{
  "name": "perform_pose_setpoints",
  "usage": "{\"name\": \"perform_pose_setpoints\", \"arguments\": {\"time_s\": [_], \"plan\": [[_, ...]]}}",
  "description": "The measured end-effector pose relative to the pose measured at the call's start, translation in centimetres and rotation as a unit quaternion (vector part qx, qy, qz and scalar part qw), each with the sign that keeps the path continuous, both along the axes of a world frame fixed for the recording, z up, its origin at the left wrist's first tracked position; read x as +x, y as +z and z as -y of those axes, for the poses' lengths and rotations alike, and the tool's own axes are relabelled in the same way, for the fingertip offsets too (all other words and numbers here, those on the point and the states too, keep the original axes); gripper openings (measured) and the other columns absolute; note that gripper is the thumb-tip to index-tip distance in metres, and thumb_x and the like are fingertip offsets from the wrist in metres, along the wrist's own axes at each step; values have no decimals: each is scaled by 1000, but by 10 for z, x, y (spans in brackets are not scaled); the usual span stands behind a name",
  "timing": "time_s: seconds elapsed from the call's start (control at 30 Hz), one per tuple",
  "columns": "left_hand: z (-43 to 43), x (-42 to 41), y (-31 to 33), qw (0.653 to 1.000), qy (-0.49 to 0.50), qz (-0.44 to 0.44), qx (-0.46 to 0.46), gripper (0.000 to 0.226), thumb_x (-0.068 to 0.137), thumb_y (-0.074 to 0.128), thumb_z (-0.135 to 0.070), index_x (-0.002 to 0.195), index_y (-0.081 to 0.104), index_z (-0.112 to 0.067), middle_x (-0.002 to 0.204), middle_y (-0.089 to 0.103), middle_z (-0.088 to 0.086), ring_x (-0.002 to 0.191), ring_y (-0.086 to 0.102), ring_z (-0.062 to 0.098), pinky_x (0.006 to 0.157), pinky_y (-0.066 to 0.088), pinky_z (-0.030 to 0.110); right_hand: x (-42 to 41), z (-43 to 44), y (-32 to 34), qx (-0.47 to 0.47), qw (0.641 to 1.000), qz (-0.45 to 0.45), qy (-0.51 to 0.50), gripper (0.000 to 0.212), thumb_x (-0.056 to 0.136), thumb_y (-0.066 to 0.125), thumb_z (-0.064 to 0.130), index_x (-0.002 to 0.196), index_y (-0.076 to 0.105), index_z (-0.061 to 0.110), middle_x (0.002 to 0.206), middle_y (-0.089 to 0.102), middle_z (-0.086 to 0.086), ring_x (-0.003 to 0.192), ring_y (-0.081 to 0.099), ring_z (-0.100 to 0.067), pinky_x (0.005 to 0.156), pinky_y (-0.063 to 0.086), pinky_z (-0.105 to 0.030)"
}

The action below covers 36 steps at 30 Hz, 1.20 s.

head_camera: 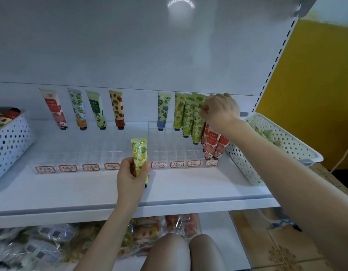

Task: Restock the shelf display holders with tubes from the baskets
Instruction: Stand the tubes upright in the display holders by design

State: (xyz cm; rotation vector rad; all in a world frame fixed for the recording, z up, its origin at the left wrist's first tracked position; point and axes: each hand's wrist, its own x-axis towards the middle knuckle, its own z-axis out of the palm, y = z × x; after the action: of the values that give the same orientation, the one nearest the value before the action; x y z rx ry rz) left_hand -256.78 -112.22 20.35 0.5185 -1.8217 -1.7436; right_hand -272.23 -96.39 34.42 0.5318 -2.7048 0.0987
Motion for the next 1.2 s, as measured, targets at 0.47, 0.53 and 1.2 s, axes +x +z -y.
{"name": "perform_pose_setpoints", "arguments": {"time_s": [0.47, 0.53, 1.2], "plan": [[-1, 0, 1, 1000, 1, 3, -23, 17, 88, 61, -21, 99, 50, -16, 85, 57, 0, 73, 55, 13, 55, 50, 22, 5, 6, 0, -9, 999, 19, -31, 16, 94, 45, 16, 80, 51, 11, 107, 58, -10, 108, 46, -28, 78, 36, -31], [-1, 0, 1, 1000, 1, 2, -22, 15, 88, 61, -21, 97, 50, -17, 85, 57, 0, 73, 55, 13, 54, 50, 23, 6, 7, 1, -4, 999, 23, -34, 14, 94, 46, 15, 84, 54, 10, 110, 58, -10, 110, 46, -28, 78, 37, -32], [1, 0, -1, 999, 0, 6, -41, 18, 88, 61, -21, 100, 51, -13, 90, 58, 8, 80, 57, 21, 52, 50, 19, 8, 10, 10, -12, 998, 43, -45, 15, 85, 53, 7, 96, 63, 11, 107, 57, -8, 112, 45, -27, 77, 37, -30]]}}
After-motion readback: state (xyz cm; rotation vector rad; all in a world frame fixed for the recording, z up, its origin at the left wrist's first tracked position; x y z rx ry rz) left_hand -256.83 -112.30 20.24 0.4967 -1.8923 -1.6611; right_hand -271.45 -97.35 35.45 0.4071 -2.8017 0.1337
